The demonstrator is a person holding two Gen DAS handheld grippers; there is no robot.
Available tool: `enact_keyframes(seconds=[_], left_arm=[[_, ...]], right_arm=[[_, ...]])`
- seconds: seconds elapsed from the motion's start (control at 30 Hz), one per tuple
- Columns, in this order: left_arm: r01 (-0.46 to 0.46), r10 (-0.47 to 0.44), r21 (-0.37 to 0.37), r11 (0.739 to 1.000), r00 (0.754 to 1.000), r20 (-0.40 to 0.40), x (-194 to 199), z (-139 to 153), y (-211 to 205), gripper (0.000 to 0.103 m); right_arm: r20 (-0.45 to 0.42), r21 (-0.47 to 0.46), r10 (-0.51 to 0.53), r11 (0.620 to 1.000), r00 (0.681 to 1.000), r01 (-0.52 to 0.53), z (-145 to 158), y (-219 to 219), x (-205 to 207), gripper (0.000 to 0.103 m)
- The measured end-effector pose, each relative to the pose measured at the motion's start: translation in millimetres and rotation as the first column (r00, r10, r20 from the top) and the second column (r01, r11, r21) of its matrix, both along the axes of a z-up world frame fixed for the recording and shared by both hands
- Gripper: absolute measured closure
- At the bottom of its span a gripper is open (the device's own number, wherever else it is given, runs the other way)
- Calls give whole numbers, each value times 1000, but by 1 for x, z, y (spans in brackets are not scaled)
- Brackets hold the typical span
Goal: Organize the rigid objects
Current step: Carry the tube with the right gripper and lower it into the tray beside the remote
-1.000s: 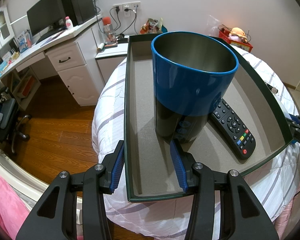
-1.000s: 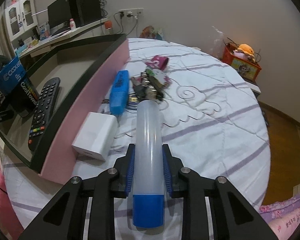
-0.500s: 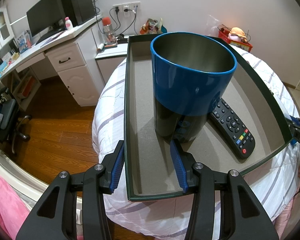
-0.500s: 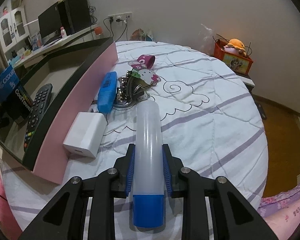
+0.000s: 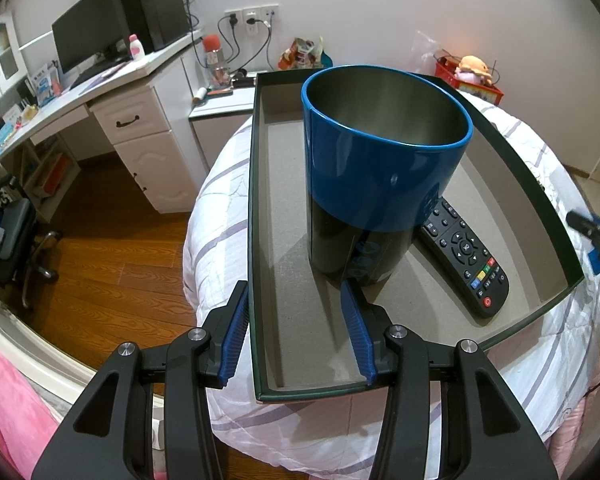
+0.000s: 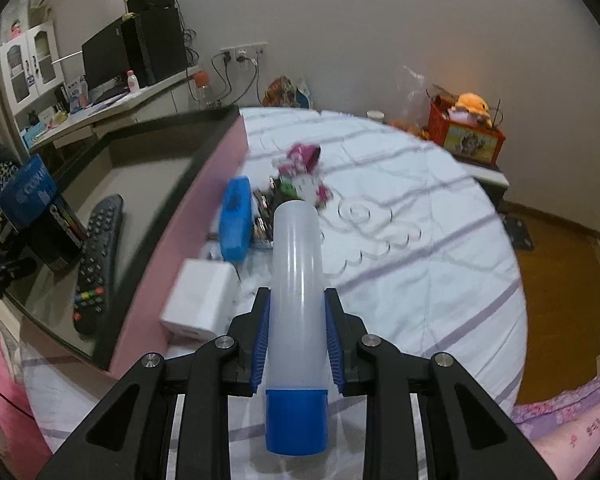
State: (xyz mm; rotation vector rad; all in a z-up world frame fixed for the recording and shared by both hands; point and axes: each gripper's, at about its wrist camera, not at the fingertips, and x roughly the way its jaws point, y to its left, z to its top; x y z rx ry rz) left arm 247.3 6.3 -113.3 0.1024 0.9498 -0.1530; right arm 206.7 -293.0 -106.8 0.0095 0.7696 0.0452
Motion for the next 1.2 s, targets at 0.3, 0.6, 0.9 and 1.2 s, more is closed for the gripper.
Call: enact_keyframes(seconds=[0.3,0.6,0.9,1.2], left_arm=[[1,-1,-2,1000,1000,1,1,2,1,56],[1,-1,-3,1000,1000,1,1,2,1,56],[0,0,-4,1000,1000,0,1,3,0,56],[1,-1,-5,1000,1000,2,-1,4,-1,56]], right_arm=[[72,-29,42,999,997,-40,39,17,4,77],[119,-45,153,988,981,-148,67,58,20,77],[47,-17,284,959,958,-283,54,110,57,77],[-82,-47,284,956,955,-288,17,131,87,77]])
